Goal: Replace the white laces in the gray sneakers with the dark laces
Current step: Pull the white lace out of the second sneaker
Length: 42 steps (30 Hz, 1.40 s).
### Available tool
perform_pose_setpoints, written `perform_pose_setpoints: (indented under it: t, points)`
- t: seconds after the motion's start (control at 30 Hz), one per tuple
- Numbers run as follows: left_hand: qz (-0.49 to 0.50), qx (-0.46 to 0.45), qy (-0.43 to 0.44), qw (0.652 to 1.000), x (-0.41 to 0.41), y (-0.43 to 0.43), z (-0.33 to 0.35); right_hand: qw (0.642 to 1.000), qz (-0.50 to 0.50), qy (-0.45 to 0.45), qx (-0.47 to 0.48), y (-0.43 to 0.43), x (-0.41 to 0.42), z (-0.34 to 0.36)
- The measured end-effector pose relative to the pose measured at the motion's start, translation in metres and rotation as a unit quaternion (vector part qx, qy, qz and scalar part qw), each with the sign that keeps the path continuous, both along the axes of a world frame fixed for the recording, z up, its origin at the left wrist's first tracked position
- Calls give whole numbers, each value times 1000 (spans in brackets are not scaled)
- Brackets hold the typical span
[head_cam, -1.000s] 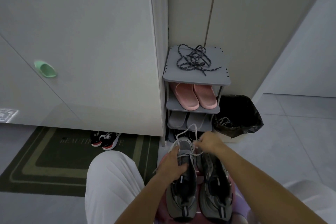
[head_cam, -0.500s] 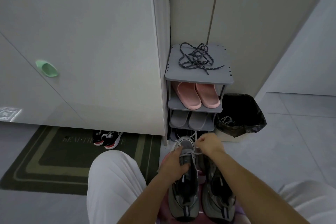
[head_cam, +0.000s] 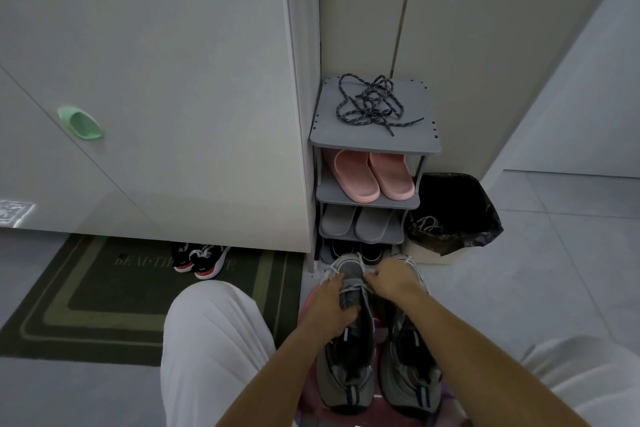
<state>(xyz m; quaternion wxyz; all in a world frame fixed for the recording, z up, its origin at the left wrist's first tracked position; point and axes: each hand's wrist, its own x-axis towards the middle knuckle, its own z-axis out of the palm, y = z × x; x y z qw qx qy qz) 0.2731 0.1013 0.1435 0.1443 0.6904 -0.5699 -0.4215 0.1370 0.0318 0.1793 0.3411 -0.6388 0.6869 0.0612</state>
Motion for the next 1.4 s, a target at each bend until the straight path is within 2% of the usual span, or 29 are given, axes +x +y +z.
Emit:
perform_pose_setpoints:
  t: [0.17,0.23,0.4,0.47,0.6,0.77,0.9,1.2,1.3,1.4]
  points:
    - [-3,-1,1,1000,2,0,0,996,-59,-41,-58,3,-5,0]
    - [-2,-4,-1,1000,2,-1,-2,995,-54,-50,-67,0,-14,0]
    - [-5,-6,-8,1000,0,-2,-3,994,106,22,7,1,-17,5]
    - [-7,-7,-12,1000,0,-2,-4,989,138,57,7,2,-11,7]
    - [-9,-8,-17,1000,0,-2,-4,996,87,23,6,5,3,5]
    - [-9,-7,-21,1000,0,-2,-4,996,-50,-63,-30,7,6,-1]
    - [-10,-2,-17,1000,1,-2,-3,992,-80,-98,-25,3,-1,1]
    - [-13,-18,-19,1000,0,-1,2,956,-177,-185,-141,-35,-16,25]
    - [-11,-12,-21,1000,0,-1,1,967,-155,-160,-123,-30,-12,23]
    - [-5,-3,-14,1000,0,-1,-2,994,-75,-81,-28,-15,-6,13]
